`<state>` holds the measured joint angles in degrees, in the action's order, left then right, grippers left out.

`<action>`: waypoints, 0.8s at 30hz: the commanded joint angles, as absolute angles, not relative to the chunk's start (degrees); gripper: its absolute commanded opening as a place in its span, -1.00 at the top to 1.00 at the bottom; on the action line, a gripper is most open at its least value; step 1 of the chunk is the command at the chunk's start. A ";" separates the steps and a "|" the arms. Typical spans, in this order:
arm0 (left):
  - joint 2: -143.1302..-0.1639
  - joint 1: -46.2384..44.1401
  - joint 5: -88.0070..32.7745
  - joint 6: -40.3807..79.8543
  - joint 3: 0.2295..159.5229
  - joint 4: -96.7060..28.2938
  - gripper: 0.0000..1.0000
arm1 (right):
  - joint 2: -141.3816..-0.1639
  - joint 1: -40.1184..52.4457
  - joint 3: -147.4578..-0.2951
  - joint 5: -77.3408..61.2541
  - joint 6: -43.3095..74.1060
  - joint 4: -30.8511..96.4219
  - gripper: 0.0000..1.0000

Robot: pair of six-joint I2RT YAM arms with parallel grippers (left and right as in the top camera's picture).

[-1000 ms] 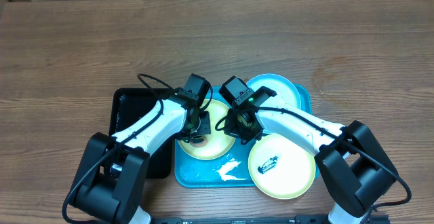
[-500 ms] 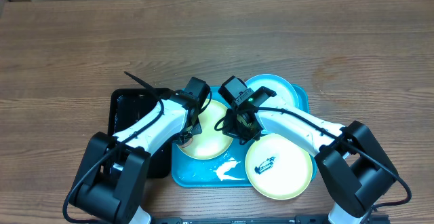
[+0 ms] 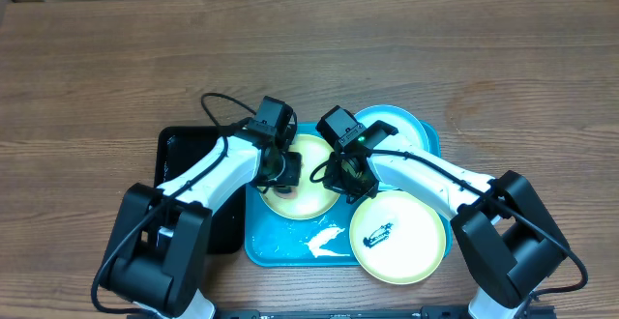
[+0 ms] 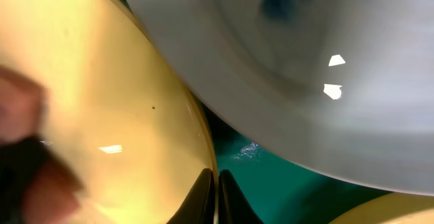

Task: Clean dirty plates on tray and stack at the side
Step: 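Scrub the yellow plate surface with the sponge in left gripper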

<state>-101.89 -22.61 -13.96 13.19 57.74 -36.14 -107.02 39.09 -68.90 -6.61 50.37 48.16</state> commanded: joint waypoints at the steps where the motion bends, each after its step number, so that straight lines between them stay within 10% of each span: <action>1: -103.81 -23.75 -29.15 6.52 59.02 -36.10 0.91 | -105.51 39.62 -70.11 -7.57 50.59 47.24 0.92; 9: -103.83 -23.64 -29.91 6.07 59.11 -35.68 0.92 | -105.51 39.62 -70.11 -7.57 50.59 47.20 0.92; 24: -103.83 -23.62 11.92 28.29 59.11 -45.93 0.92 | -105.51 39.62 -70.11 -7.57 50.61 47.24 0.92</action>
<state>-102.87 -24.16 -1.69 23.11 60.27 -44.51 -107.00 39.77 -68.90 -8.40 50.39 46.59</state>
